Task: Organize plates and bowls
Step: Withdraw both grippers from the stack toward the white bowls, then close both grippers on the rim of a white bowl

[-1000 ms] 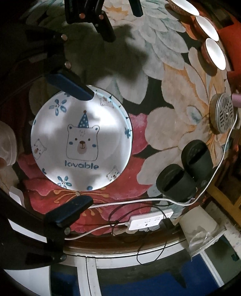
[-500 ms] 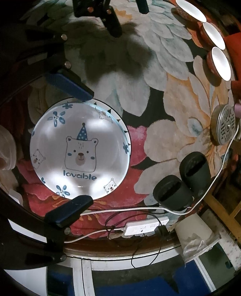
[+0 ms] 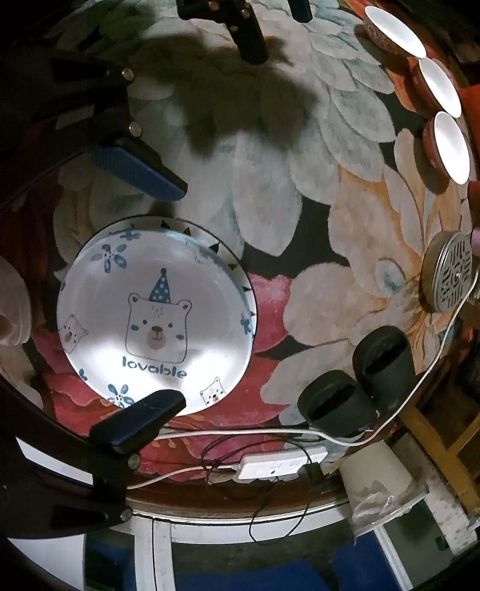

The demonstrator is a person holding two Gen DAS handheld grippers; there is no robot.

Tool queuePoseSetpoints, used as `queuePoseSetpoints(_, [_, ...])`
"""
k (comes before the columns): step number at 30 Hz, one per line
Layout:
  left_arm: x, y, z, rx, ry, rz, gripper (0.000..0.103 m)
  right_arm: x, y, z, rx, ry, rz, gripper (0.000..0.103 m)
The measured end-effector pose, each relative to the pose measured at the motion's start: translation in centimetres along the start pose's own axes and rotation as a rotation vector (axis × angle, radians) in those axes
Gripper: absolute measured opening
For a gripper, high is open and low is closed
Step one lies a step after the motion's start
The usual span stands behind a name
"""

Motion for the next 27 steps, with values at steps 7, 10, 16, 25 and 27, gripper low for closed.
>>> queuePoseSetpoints(7, [-1.6, -0.1, 0.1, 0.000, 0.009, 0.026, 0.102, -1.3, 0.5, 0.1, 0.002, 0.015, 0.028, 0.103])
queuePoseSetpoints(10, [-2.4, -0.1, 0.1, 0.000, 0.012, 0.041, 0.102, -1.8, 0.8, 0.1, 0.004, 0.021, 0.040, 0.103])
queuePoseSetpoints(16, [-3.9, 0.0, 0.1, 0.002, 0.020, 0.071, 0.102, -3.0, 1.7, 0.1, 0.005, 0.046, 0.055, 0.103])
queuePoseSetpoints(25, [-7.2, 0.5, -0.1, 0.005, 0.039, 0.133, 0.102, -5.6, 3.2, -0.5, -0.051, 0.277, 0.052, 0.103])
queuePoseSetpoints(27, [-8.1, 0.7, 0.0, 0.010, 0.045, 0.149, 0.102, -6.3, 3.7, -0.3, -0.047, 0.304, 0.056, 0.103])
Point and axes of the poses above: each gripper's, at about its wrist camera, not at the fingertips, and z roughly against the way its jaws point, x to its right, y to its top, the point moved 2 cm from there along -z, roughly the way its jaws point, and after that the axes turned 6 degrees about -x, right-handed, at the moved point
